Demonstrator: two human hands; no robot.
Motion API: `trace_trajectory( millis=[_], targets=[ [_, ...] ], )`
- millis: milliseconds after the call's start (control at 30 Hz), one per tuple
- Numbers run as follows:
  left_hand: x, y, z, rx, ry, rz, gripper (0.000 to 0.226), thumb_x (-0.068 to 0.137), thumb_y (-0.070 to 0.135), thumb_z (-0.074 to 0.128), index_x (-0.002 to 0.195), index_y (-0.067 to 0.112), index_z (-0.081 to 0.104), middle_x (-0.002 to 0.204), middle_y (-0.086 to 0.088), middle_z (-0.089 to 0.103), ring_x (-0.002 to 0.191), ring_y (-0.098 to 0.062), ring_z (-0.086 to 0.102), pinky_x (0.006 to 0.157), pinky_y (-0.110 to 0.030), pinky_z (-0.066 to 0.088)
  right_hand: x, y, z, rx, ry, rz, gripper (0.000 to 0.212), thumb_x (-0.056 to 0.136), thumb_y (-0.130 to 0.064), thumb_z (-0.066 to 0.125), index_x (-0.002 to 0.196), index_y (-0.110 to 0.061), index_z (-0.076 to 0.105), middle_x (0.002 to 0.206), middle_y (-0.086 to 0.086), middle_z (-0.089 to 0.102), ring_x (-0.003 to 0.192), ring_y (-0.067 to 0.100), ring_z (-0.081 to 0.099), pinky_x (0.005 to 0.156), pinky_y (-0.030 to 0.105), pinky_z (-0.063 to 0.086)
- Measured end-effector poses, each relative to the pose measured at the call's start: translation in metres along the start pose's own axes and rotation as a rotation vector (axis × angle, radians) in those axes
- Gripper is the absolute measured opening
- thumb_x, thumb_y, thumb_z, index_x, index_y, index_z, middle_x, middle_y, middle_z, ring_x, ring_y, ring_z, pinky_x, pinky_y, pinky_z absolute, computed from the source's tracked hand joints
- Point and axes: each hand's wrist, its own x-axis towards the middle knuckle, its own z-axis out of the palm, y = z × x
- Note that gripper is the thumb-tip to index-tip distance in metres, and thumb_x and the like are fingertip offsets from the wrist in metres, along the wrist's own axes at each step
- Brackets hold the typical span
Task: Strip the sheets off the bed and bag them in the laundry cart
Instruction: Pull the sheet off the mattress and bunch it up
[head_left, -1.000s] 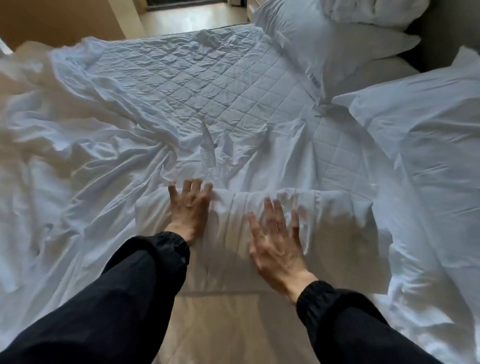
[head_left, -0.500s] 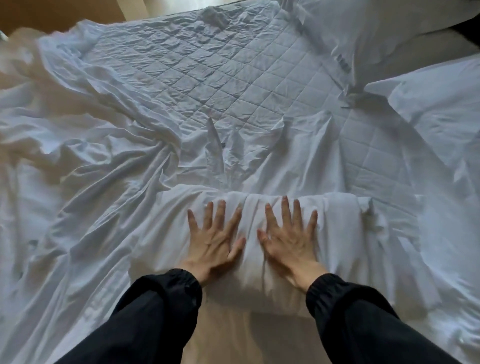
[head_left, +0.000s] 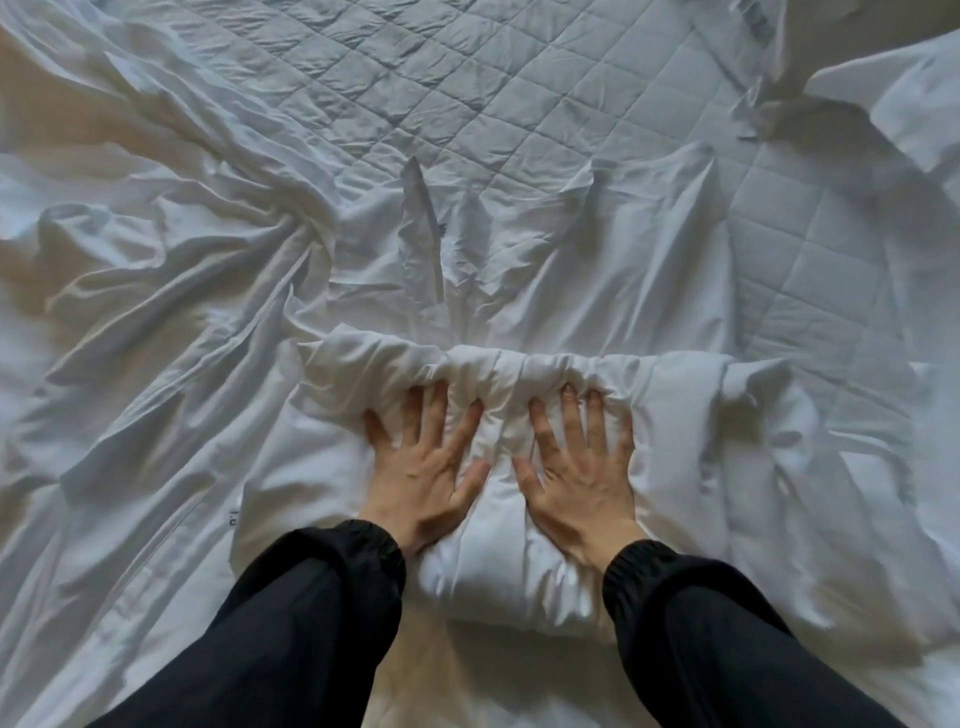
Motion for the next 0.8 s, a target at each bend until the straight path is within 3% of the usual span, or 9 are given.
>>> trace_trajectory(
  millis=[233, 300, 367, 433, 533, 633, 700, 800],
  targets=[
    [-0.010, -0.002, -0.012, -0.036, 0.026, 0.017, 0.068, 0.087, 0.066, 0.002, 0.147, 0.041, -0.018, 0.156, -0.004, -0.028, 0.143, -0.027, -0.026, 0.107, -0.069, -0.013, -0.008, -0.005, -0.019, -0.041, 0.006, 0.000, 0.069, 0.093, -0.056, 0.017, 0.153, -0.022, 0.020, 0.160, 0.015, 0.009, 0.147, 0.036, 0.001, 0.113, 0.057, -0.015],
    [-0.021, 0.002, -0.018, -0.036, 0.052, 0.008, 0.067, 0.089, 0.063, 0.000, 0.149, 0.038, -0.014, 0.159, -0.005, -0.019, 0.145, -0.027, -0.019, 0.110, -0.064, -0.013, -0.026, -0.010, -0.023, -0.031, -0.015, 0.005, 0.067, 0.094, -0.050, 0.016, 0.153, -0.019, 0.017, 0.160, 0.016, 0.008, 0.147, 0.036, 0.001, 0.114, 0.059, -0.005],
    [-0.037, 0.007, -0.023, -0.049, 0.045, 0.008, 0.069, 0.088, 0.059, -0.002, 0.152, 0.033, -0.008, 0.161, -0.006, -0.011, 0.146, -0.025, -0.015, 0.113, -0.059, -0.010, -0.056, -0.017, -0.025, 0.022, -0.024, -0.012, 0.063, 0.094, -0.043, 0.023, 0.150, -0.015, 0.027, 0.156, 0.021, 0.021, 0.144, 0.041, 0.017, 0.112, 0.063, 0.013],
    [-0.059, 0.008, -0.028, -0.074, 0.031, 0.063, 0.073, 0.087, 0.058, 0.001, 0.153, 0.027, 0.000, 0.161, -0.010, -0.004, 0.148, -0.029, -0.008, 0.115, -0.056, -0.003, -0.091, -0.017, -0.023, 0.012, -0.018, -0.109, 0.063, 0.090, -0.046, 0.032, 0.144, -0.013, 0.037, 0.150, 0.024, 0.034, 0.137, 0.046, 0.031, 0.106, 0.068, 0.022],
    [-0.098, 0.001, -0.028, -0.010, 0.055, 0.225, 0.083, 0.085, 0.069, 0.025, 0.151, 0.018, 0.022, 0.156, -0.022, 0.018, 0.144, -0.041, 0.015, 0.112, -0.063, 0.017, -0.126, 0.001, -0.024, -0.095, -0.053, -0.273, 0.084, 0.072, -0.055, 0.060, 0.141, -0.012, 0.039, 0.146, 0.030, 0.035, 0.135, 0.050, 0.031, 0.104, 0.068, 0.022],
    [-0.113, -0.007, -0.023, 0.150, -0.033, 0.269, 0.111, 0.058, 0.072, 0.058, 0.148, 0.015, 0.026, 0.149, -0.030, 0.028, 0.139, -0.048, 0.025, 0.103, -0.074, 0.018, -0.127, 0.011, -0.029, -0.122, -0.083, -0.263, 0.096, 0.055, -0.018, 0.078, 0.141, -0.011, 0.037, 0.138, 0.038, 0.039, 0.128, 0.053, 0.039, 0.099, 0.064, 0.035],
    [-0.109, -0.006, -0.022, 0.205, -0.053, 0.239, 0.122, 0.047, 0.063, 0.074, 0.149, 0.018, 0.022, 0.149, -0.029, 0.029, 0.138, -0.048, 0.027, 0.100, -0.077, 0.015, -0.119, 0.005, -0.029, -0.173, -0.046, -0.223, 0.088, 0.055, -0.005, 0.078, 0.137, -0.009, 0.044, 0.126, 0.040, 0.049, 0.118, 0.052, 0.050, 0.094, 0.060, 0.042],
    [-0.104, -0.003, -0.016, 0.217, -0.016, 0.212, 0.123, 0.049, 0.044, 0.081, 0.148, 0.022, 0.011, 0.149, -0.025, 0.031, 0.138, -0.044, 0.030, 0.100, -0.076, 0.020, -0.114, -0.003, -0.035, -0.218, 0.047, -0.189, 0.063, 0.061, 0.004, 0.072, 0.121, -0.008, 0.061, 0.108, 0.031, 0.062, 0.100, 0.044, 0.062, 0.086, 0.051, 0.049]
  ],
)
